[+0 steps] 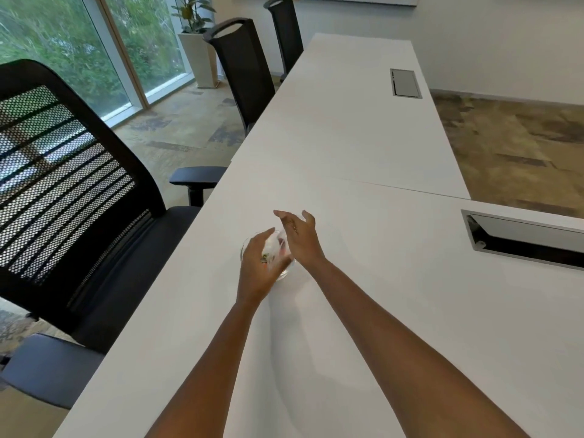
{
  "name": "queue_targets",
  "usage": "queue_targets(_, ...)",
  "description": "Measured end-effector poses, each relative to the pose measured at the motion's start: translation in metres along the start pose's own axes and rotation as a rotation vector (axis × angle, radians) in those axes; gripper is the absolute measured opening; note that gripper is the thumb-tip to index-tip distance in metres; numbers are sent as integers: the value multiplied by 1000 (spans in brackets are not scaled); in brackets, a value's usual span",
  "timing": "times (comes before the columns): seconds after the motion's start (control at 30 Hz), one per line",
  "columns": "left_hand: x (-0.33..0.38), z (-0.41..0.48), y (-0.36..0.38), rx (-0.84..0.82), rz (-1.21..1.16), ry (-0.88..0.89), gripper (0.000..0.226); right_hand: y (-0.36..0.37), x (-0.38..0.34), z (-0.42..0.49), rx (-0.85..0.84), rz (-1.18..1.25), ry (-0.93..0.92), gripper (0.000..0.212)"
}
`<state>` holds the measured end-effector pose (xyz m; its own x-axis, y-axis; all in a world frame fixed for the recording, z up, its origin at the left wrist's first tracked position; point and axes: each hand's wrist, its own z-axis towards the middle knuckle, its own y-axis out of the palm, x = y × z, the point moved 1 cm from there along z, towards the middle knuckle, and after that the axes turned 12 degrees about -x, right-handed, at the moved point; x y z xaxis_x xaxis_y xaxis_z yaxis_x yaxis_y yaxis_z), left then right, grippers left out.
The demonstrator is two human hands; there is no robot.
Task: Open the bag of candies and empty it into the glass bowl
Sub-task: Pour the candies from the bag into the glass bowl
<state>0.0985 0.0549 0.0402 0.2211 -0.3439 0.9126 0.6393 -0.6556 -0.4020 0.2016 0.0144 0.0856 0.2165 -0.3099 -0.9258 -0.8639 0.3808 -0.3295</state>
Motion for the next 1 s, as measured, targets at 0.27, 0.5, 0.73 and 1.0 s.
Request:
queue_targets(0.27, -5, 10, -1, 129, 17, -85, 30, -1, -9, -5, -141, 134, -69, 42)
queue_targets(0.5, 5, 17, -16, 120, -362, -74, 20, -20, -8, -6, 35, 249, 18, 43)
queue_targets(0.73, 11, 12, -17, -74, -410, -62, 19, -27, -17, -3, -27, 316, -34, 41)
queue_targets(1.0, 13, 12, -15, -23, -424, -140, 13, -30, -8, -8, 22, 401, -11, 33)
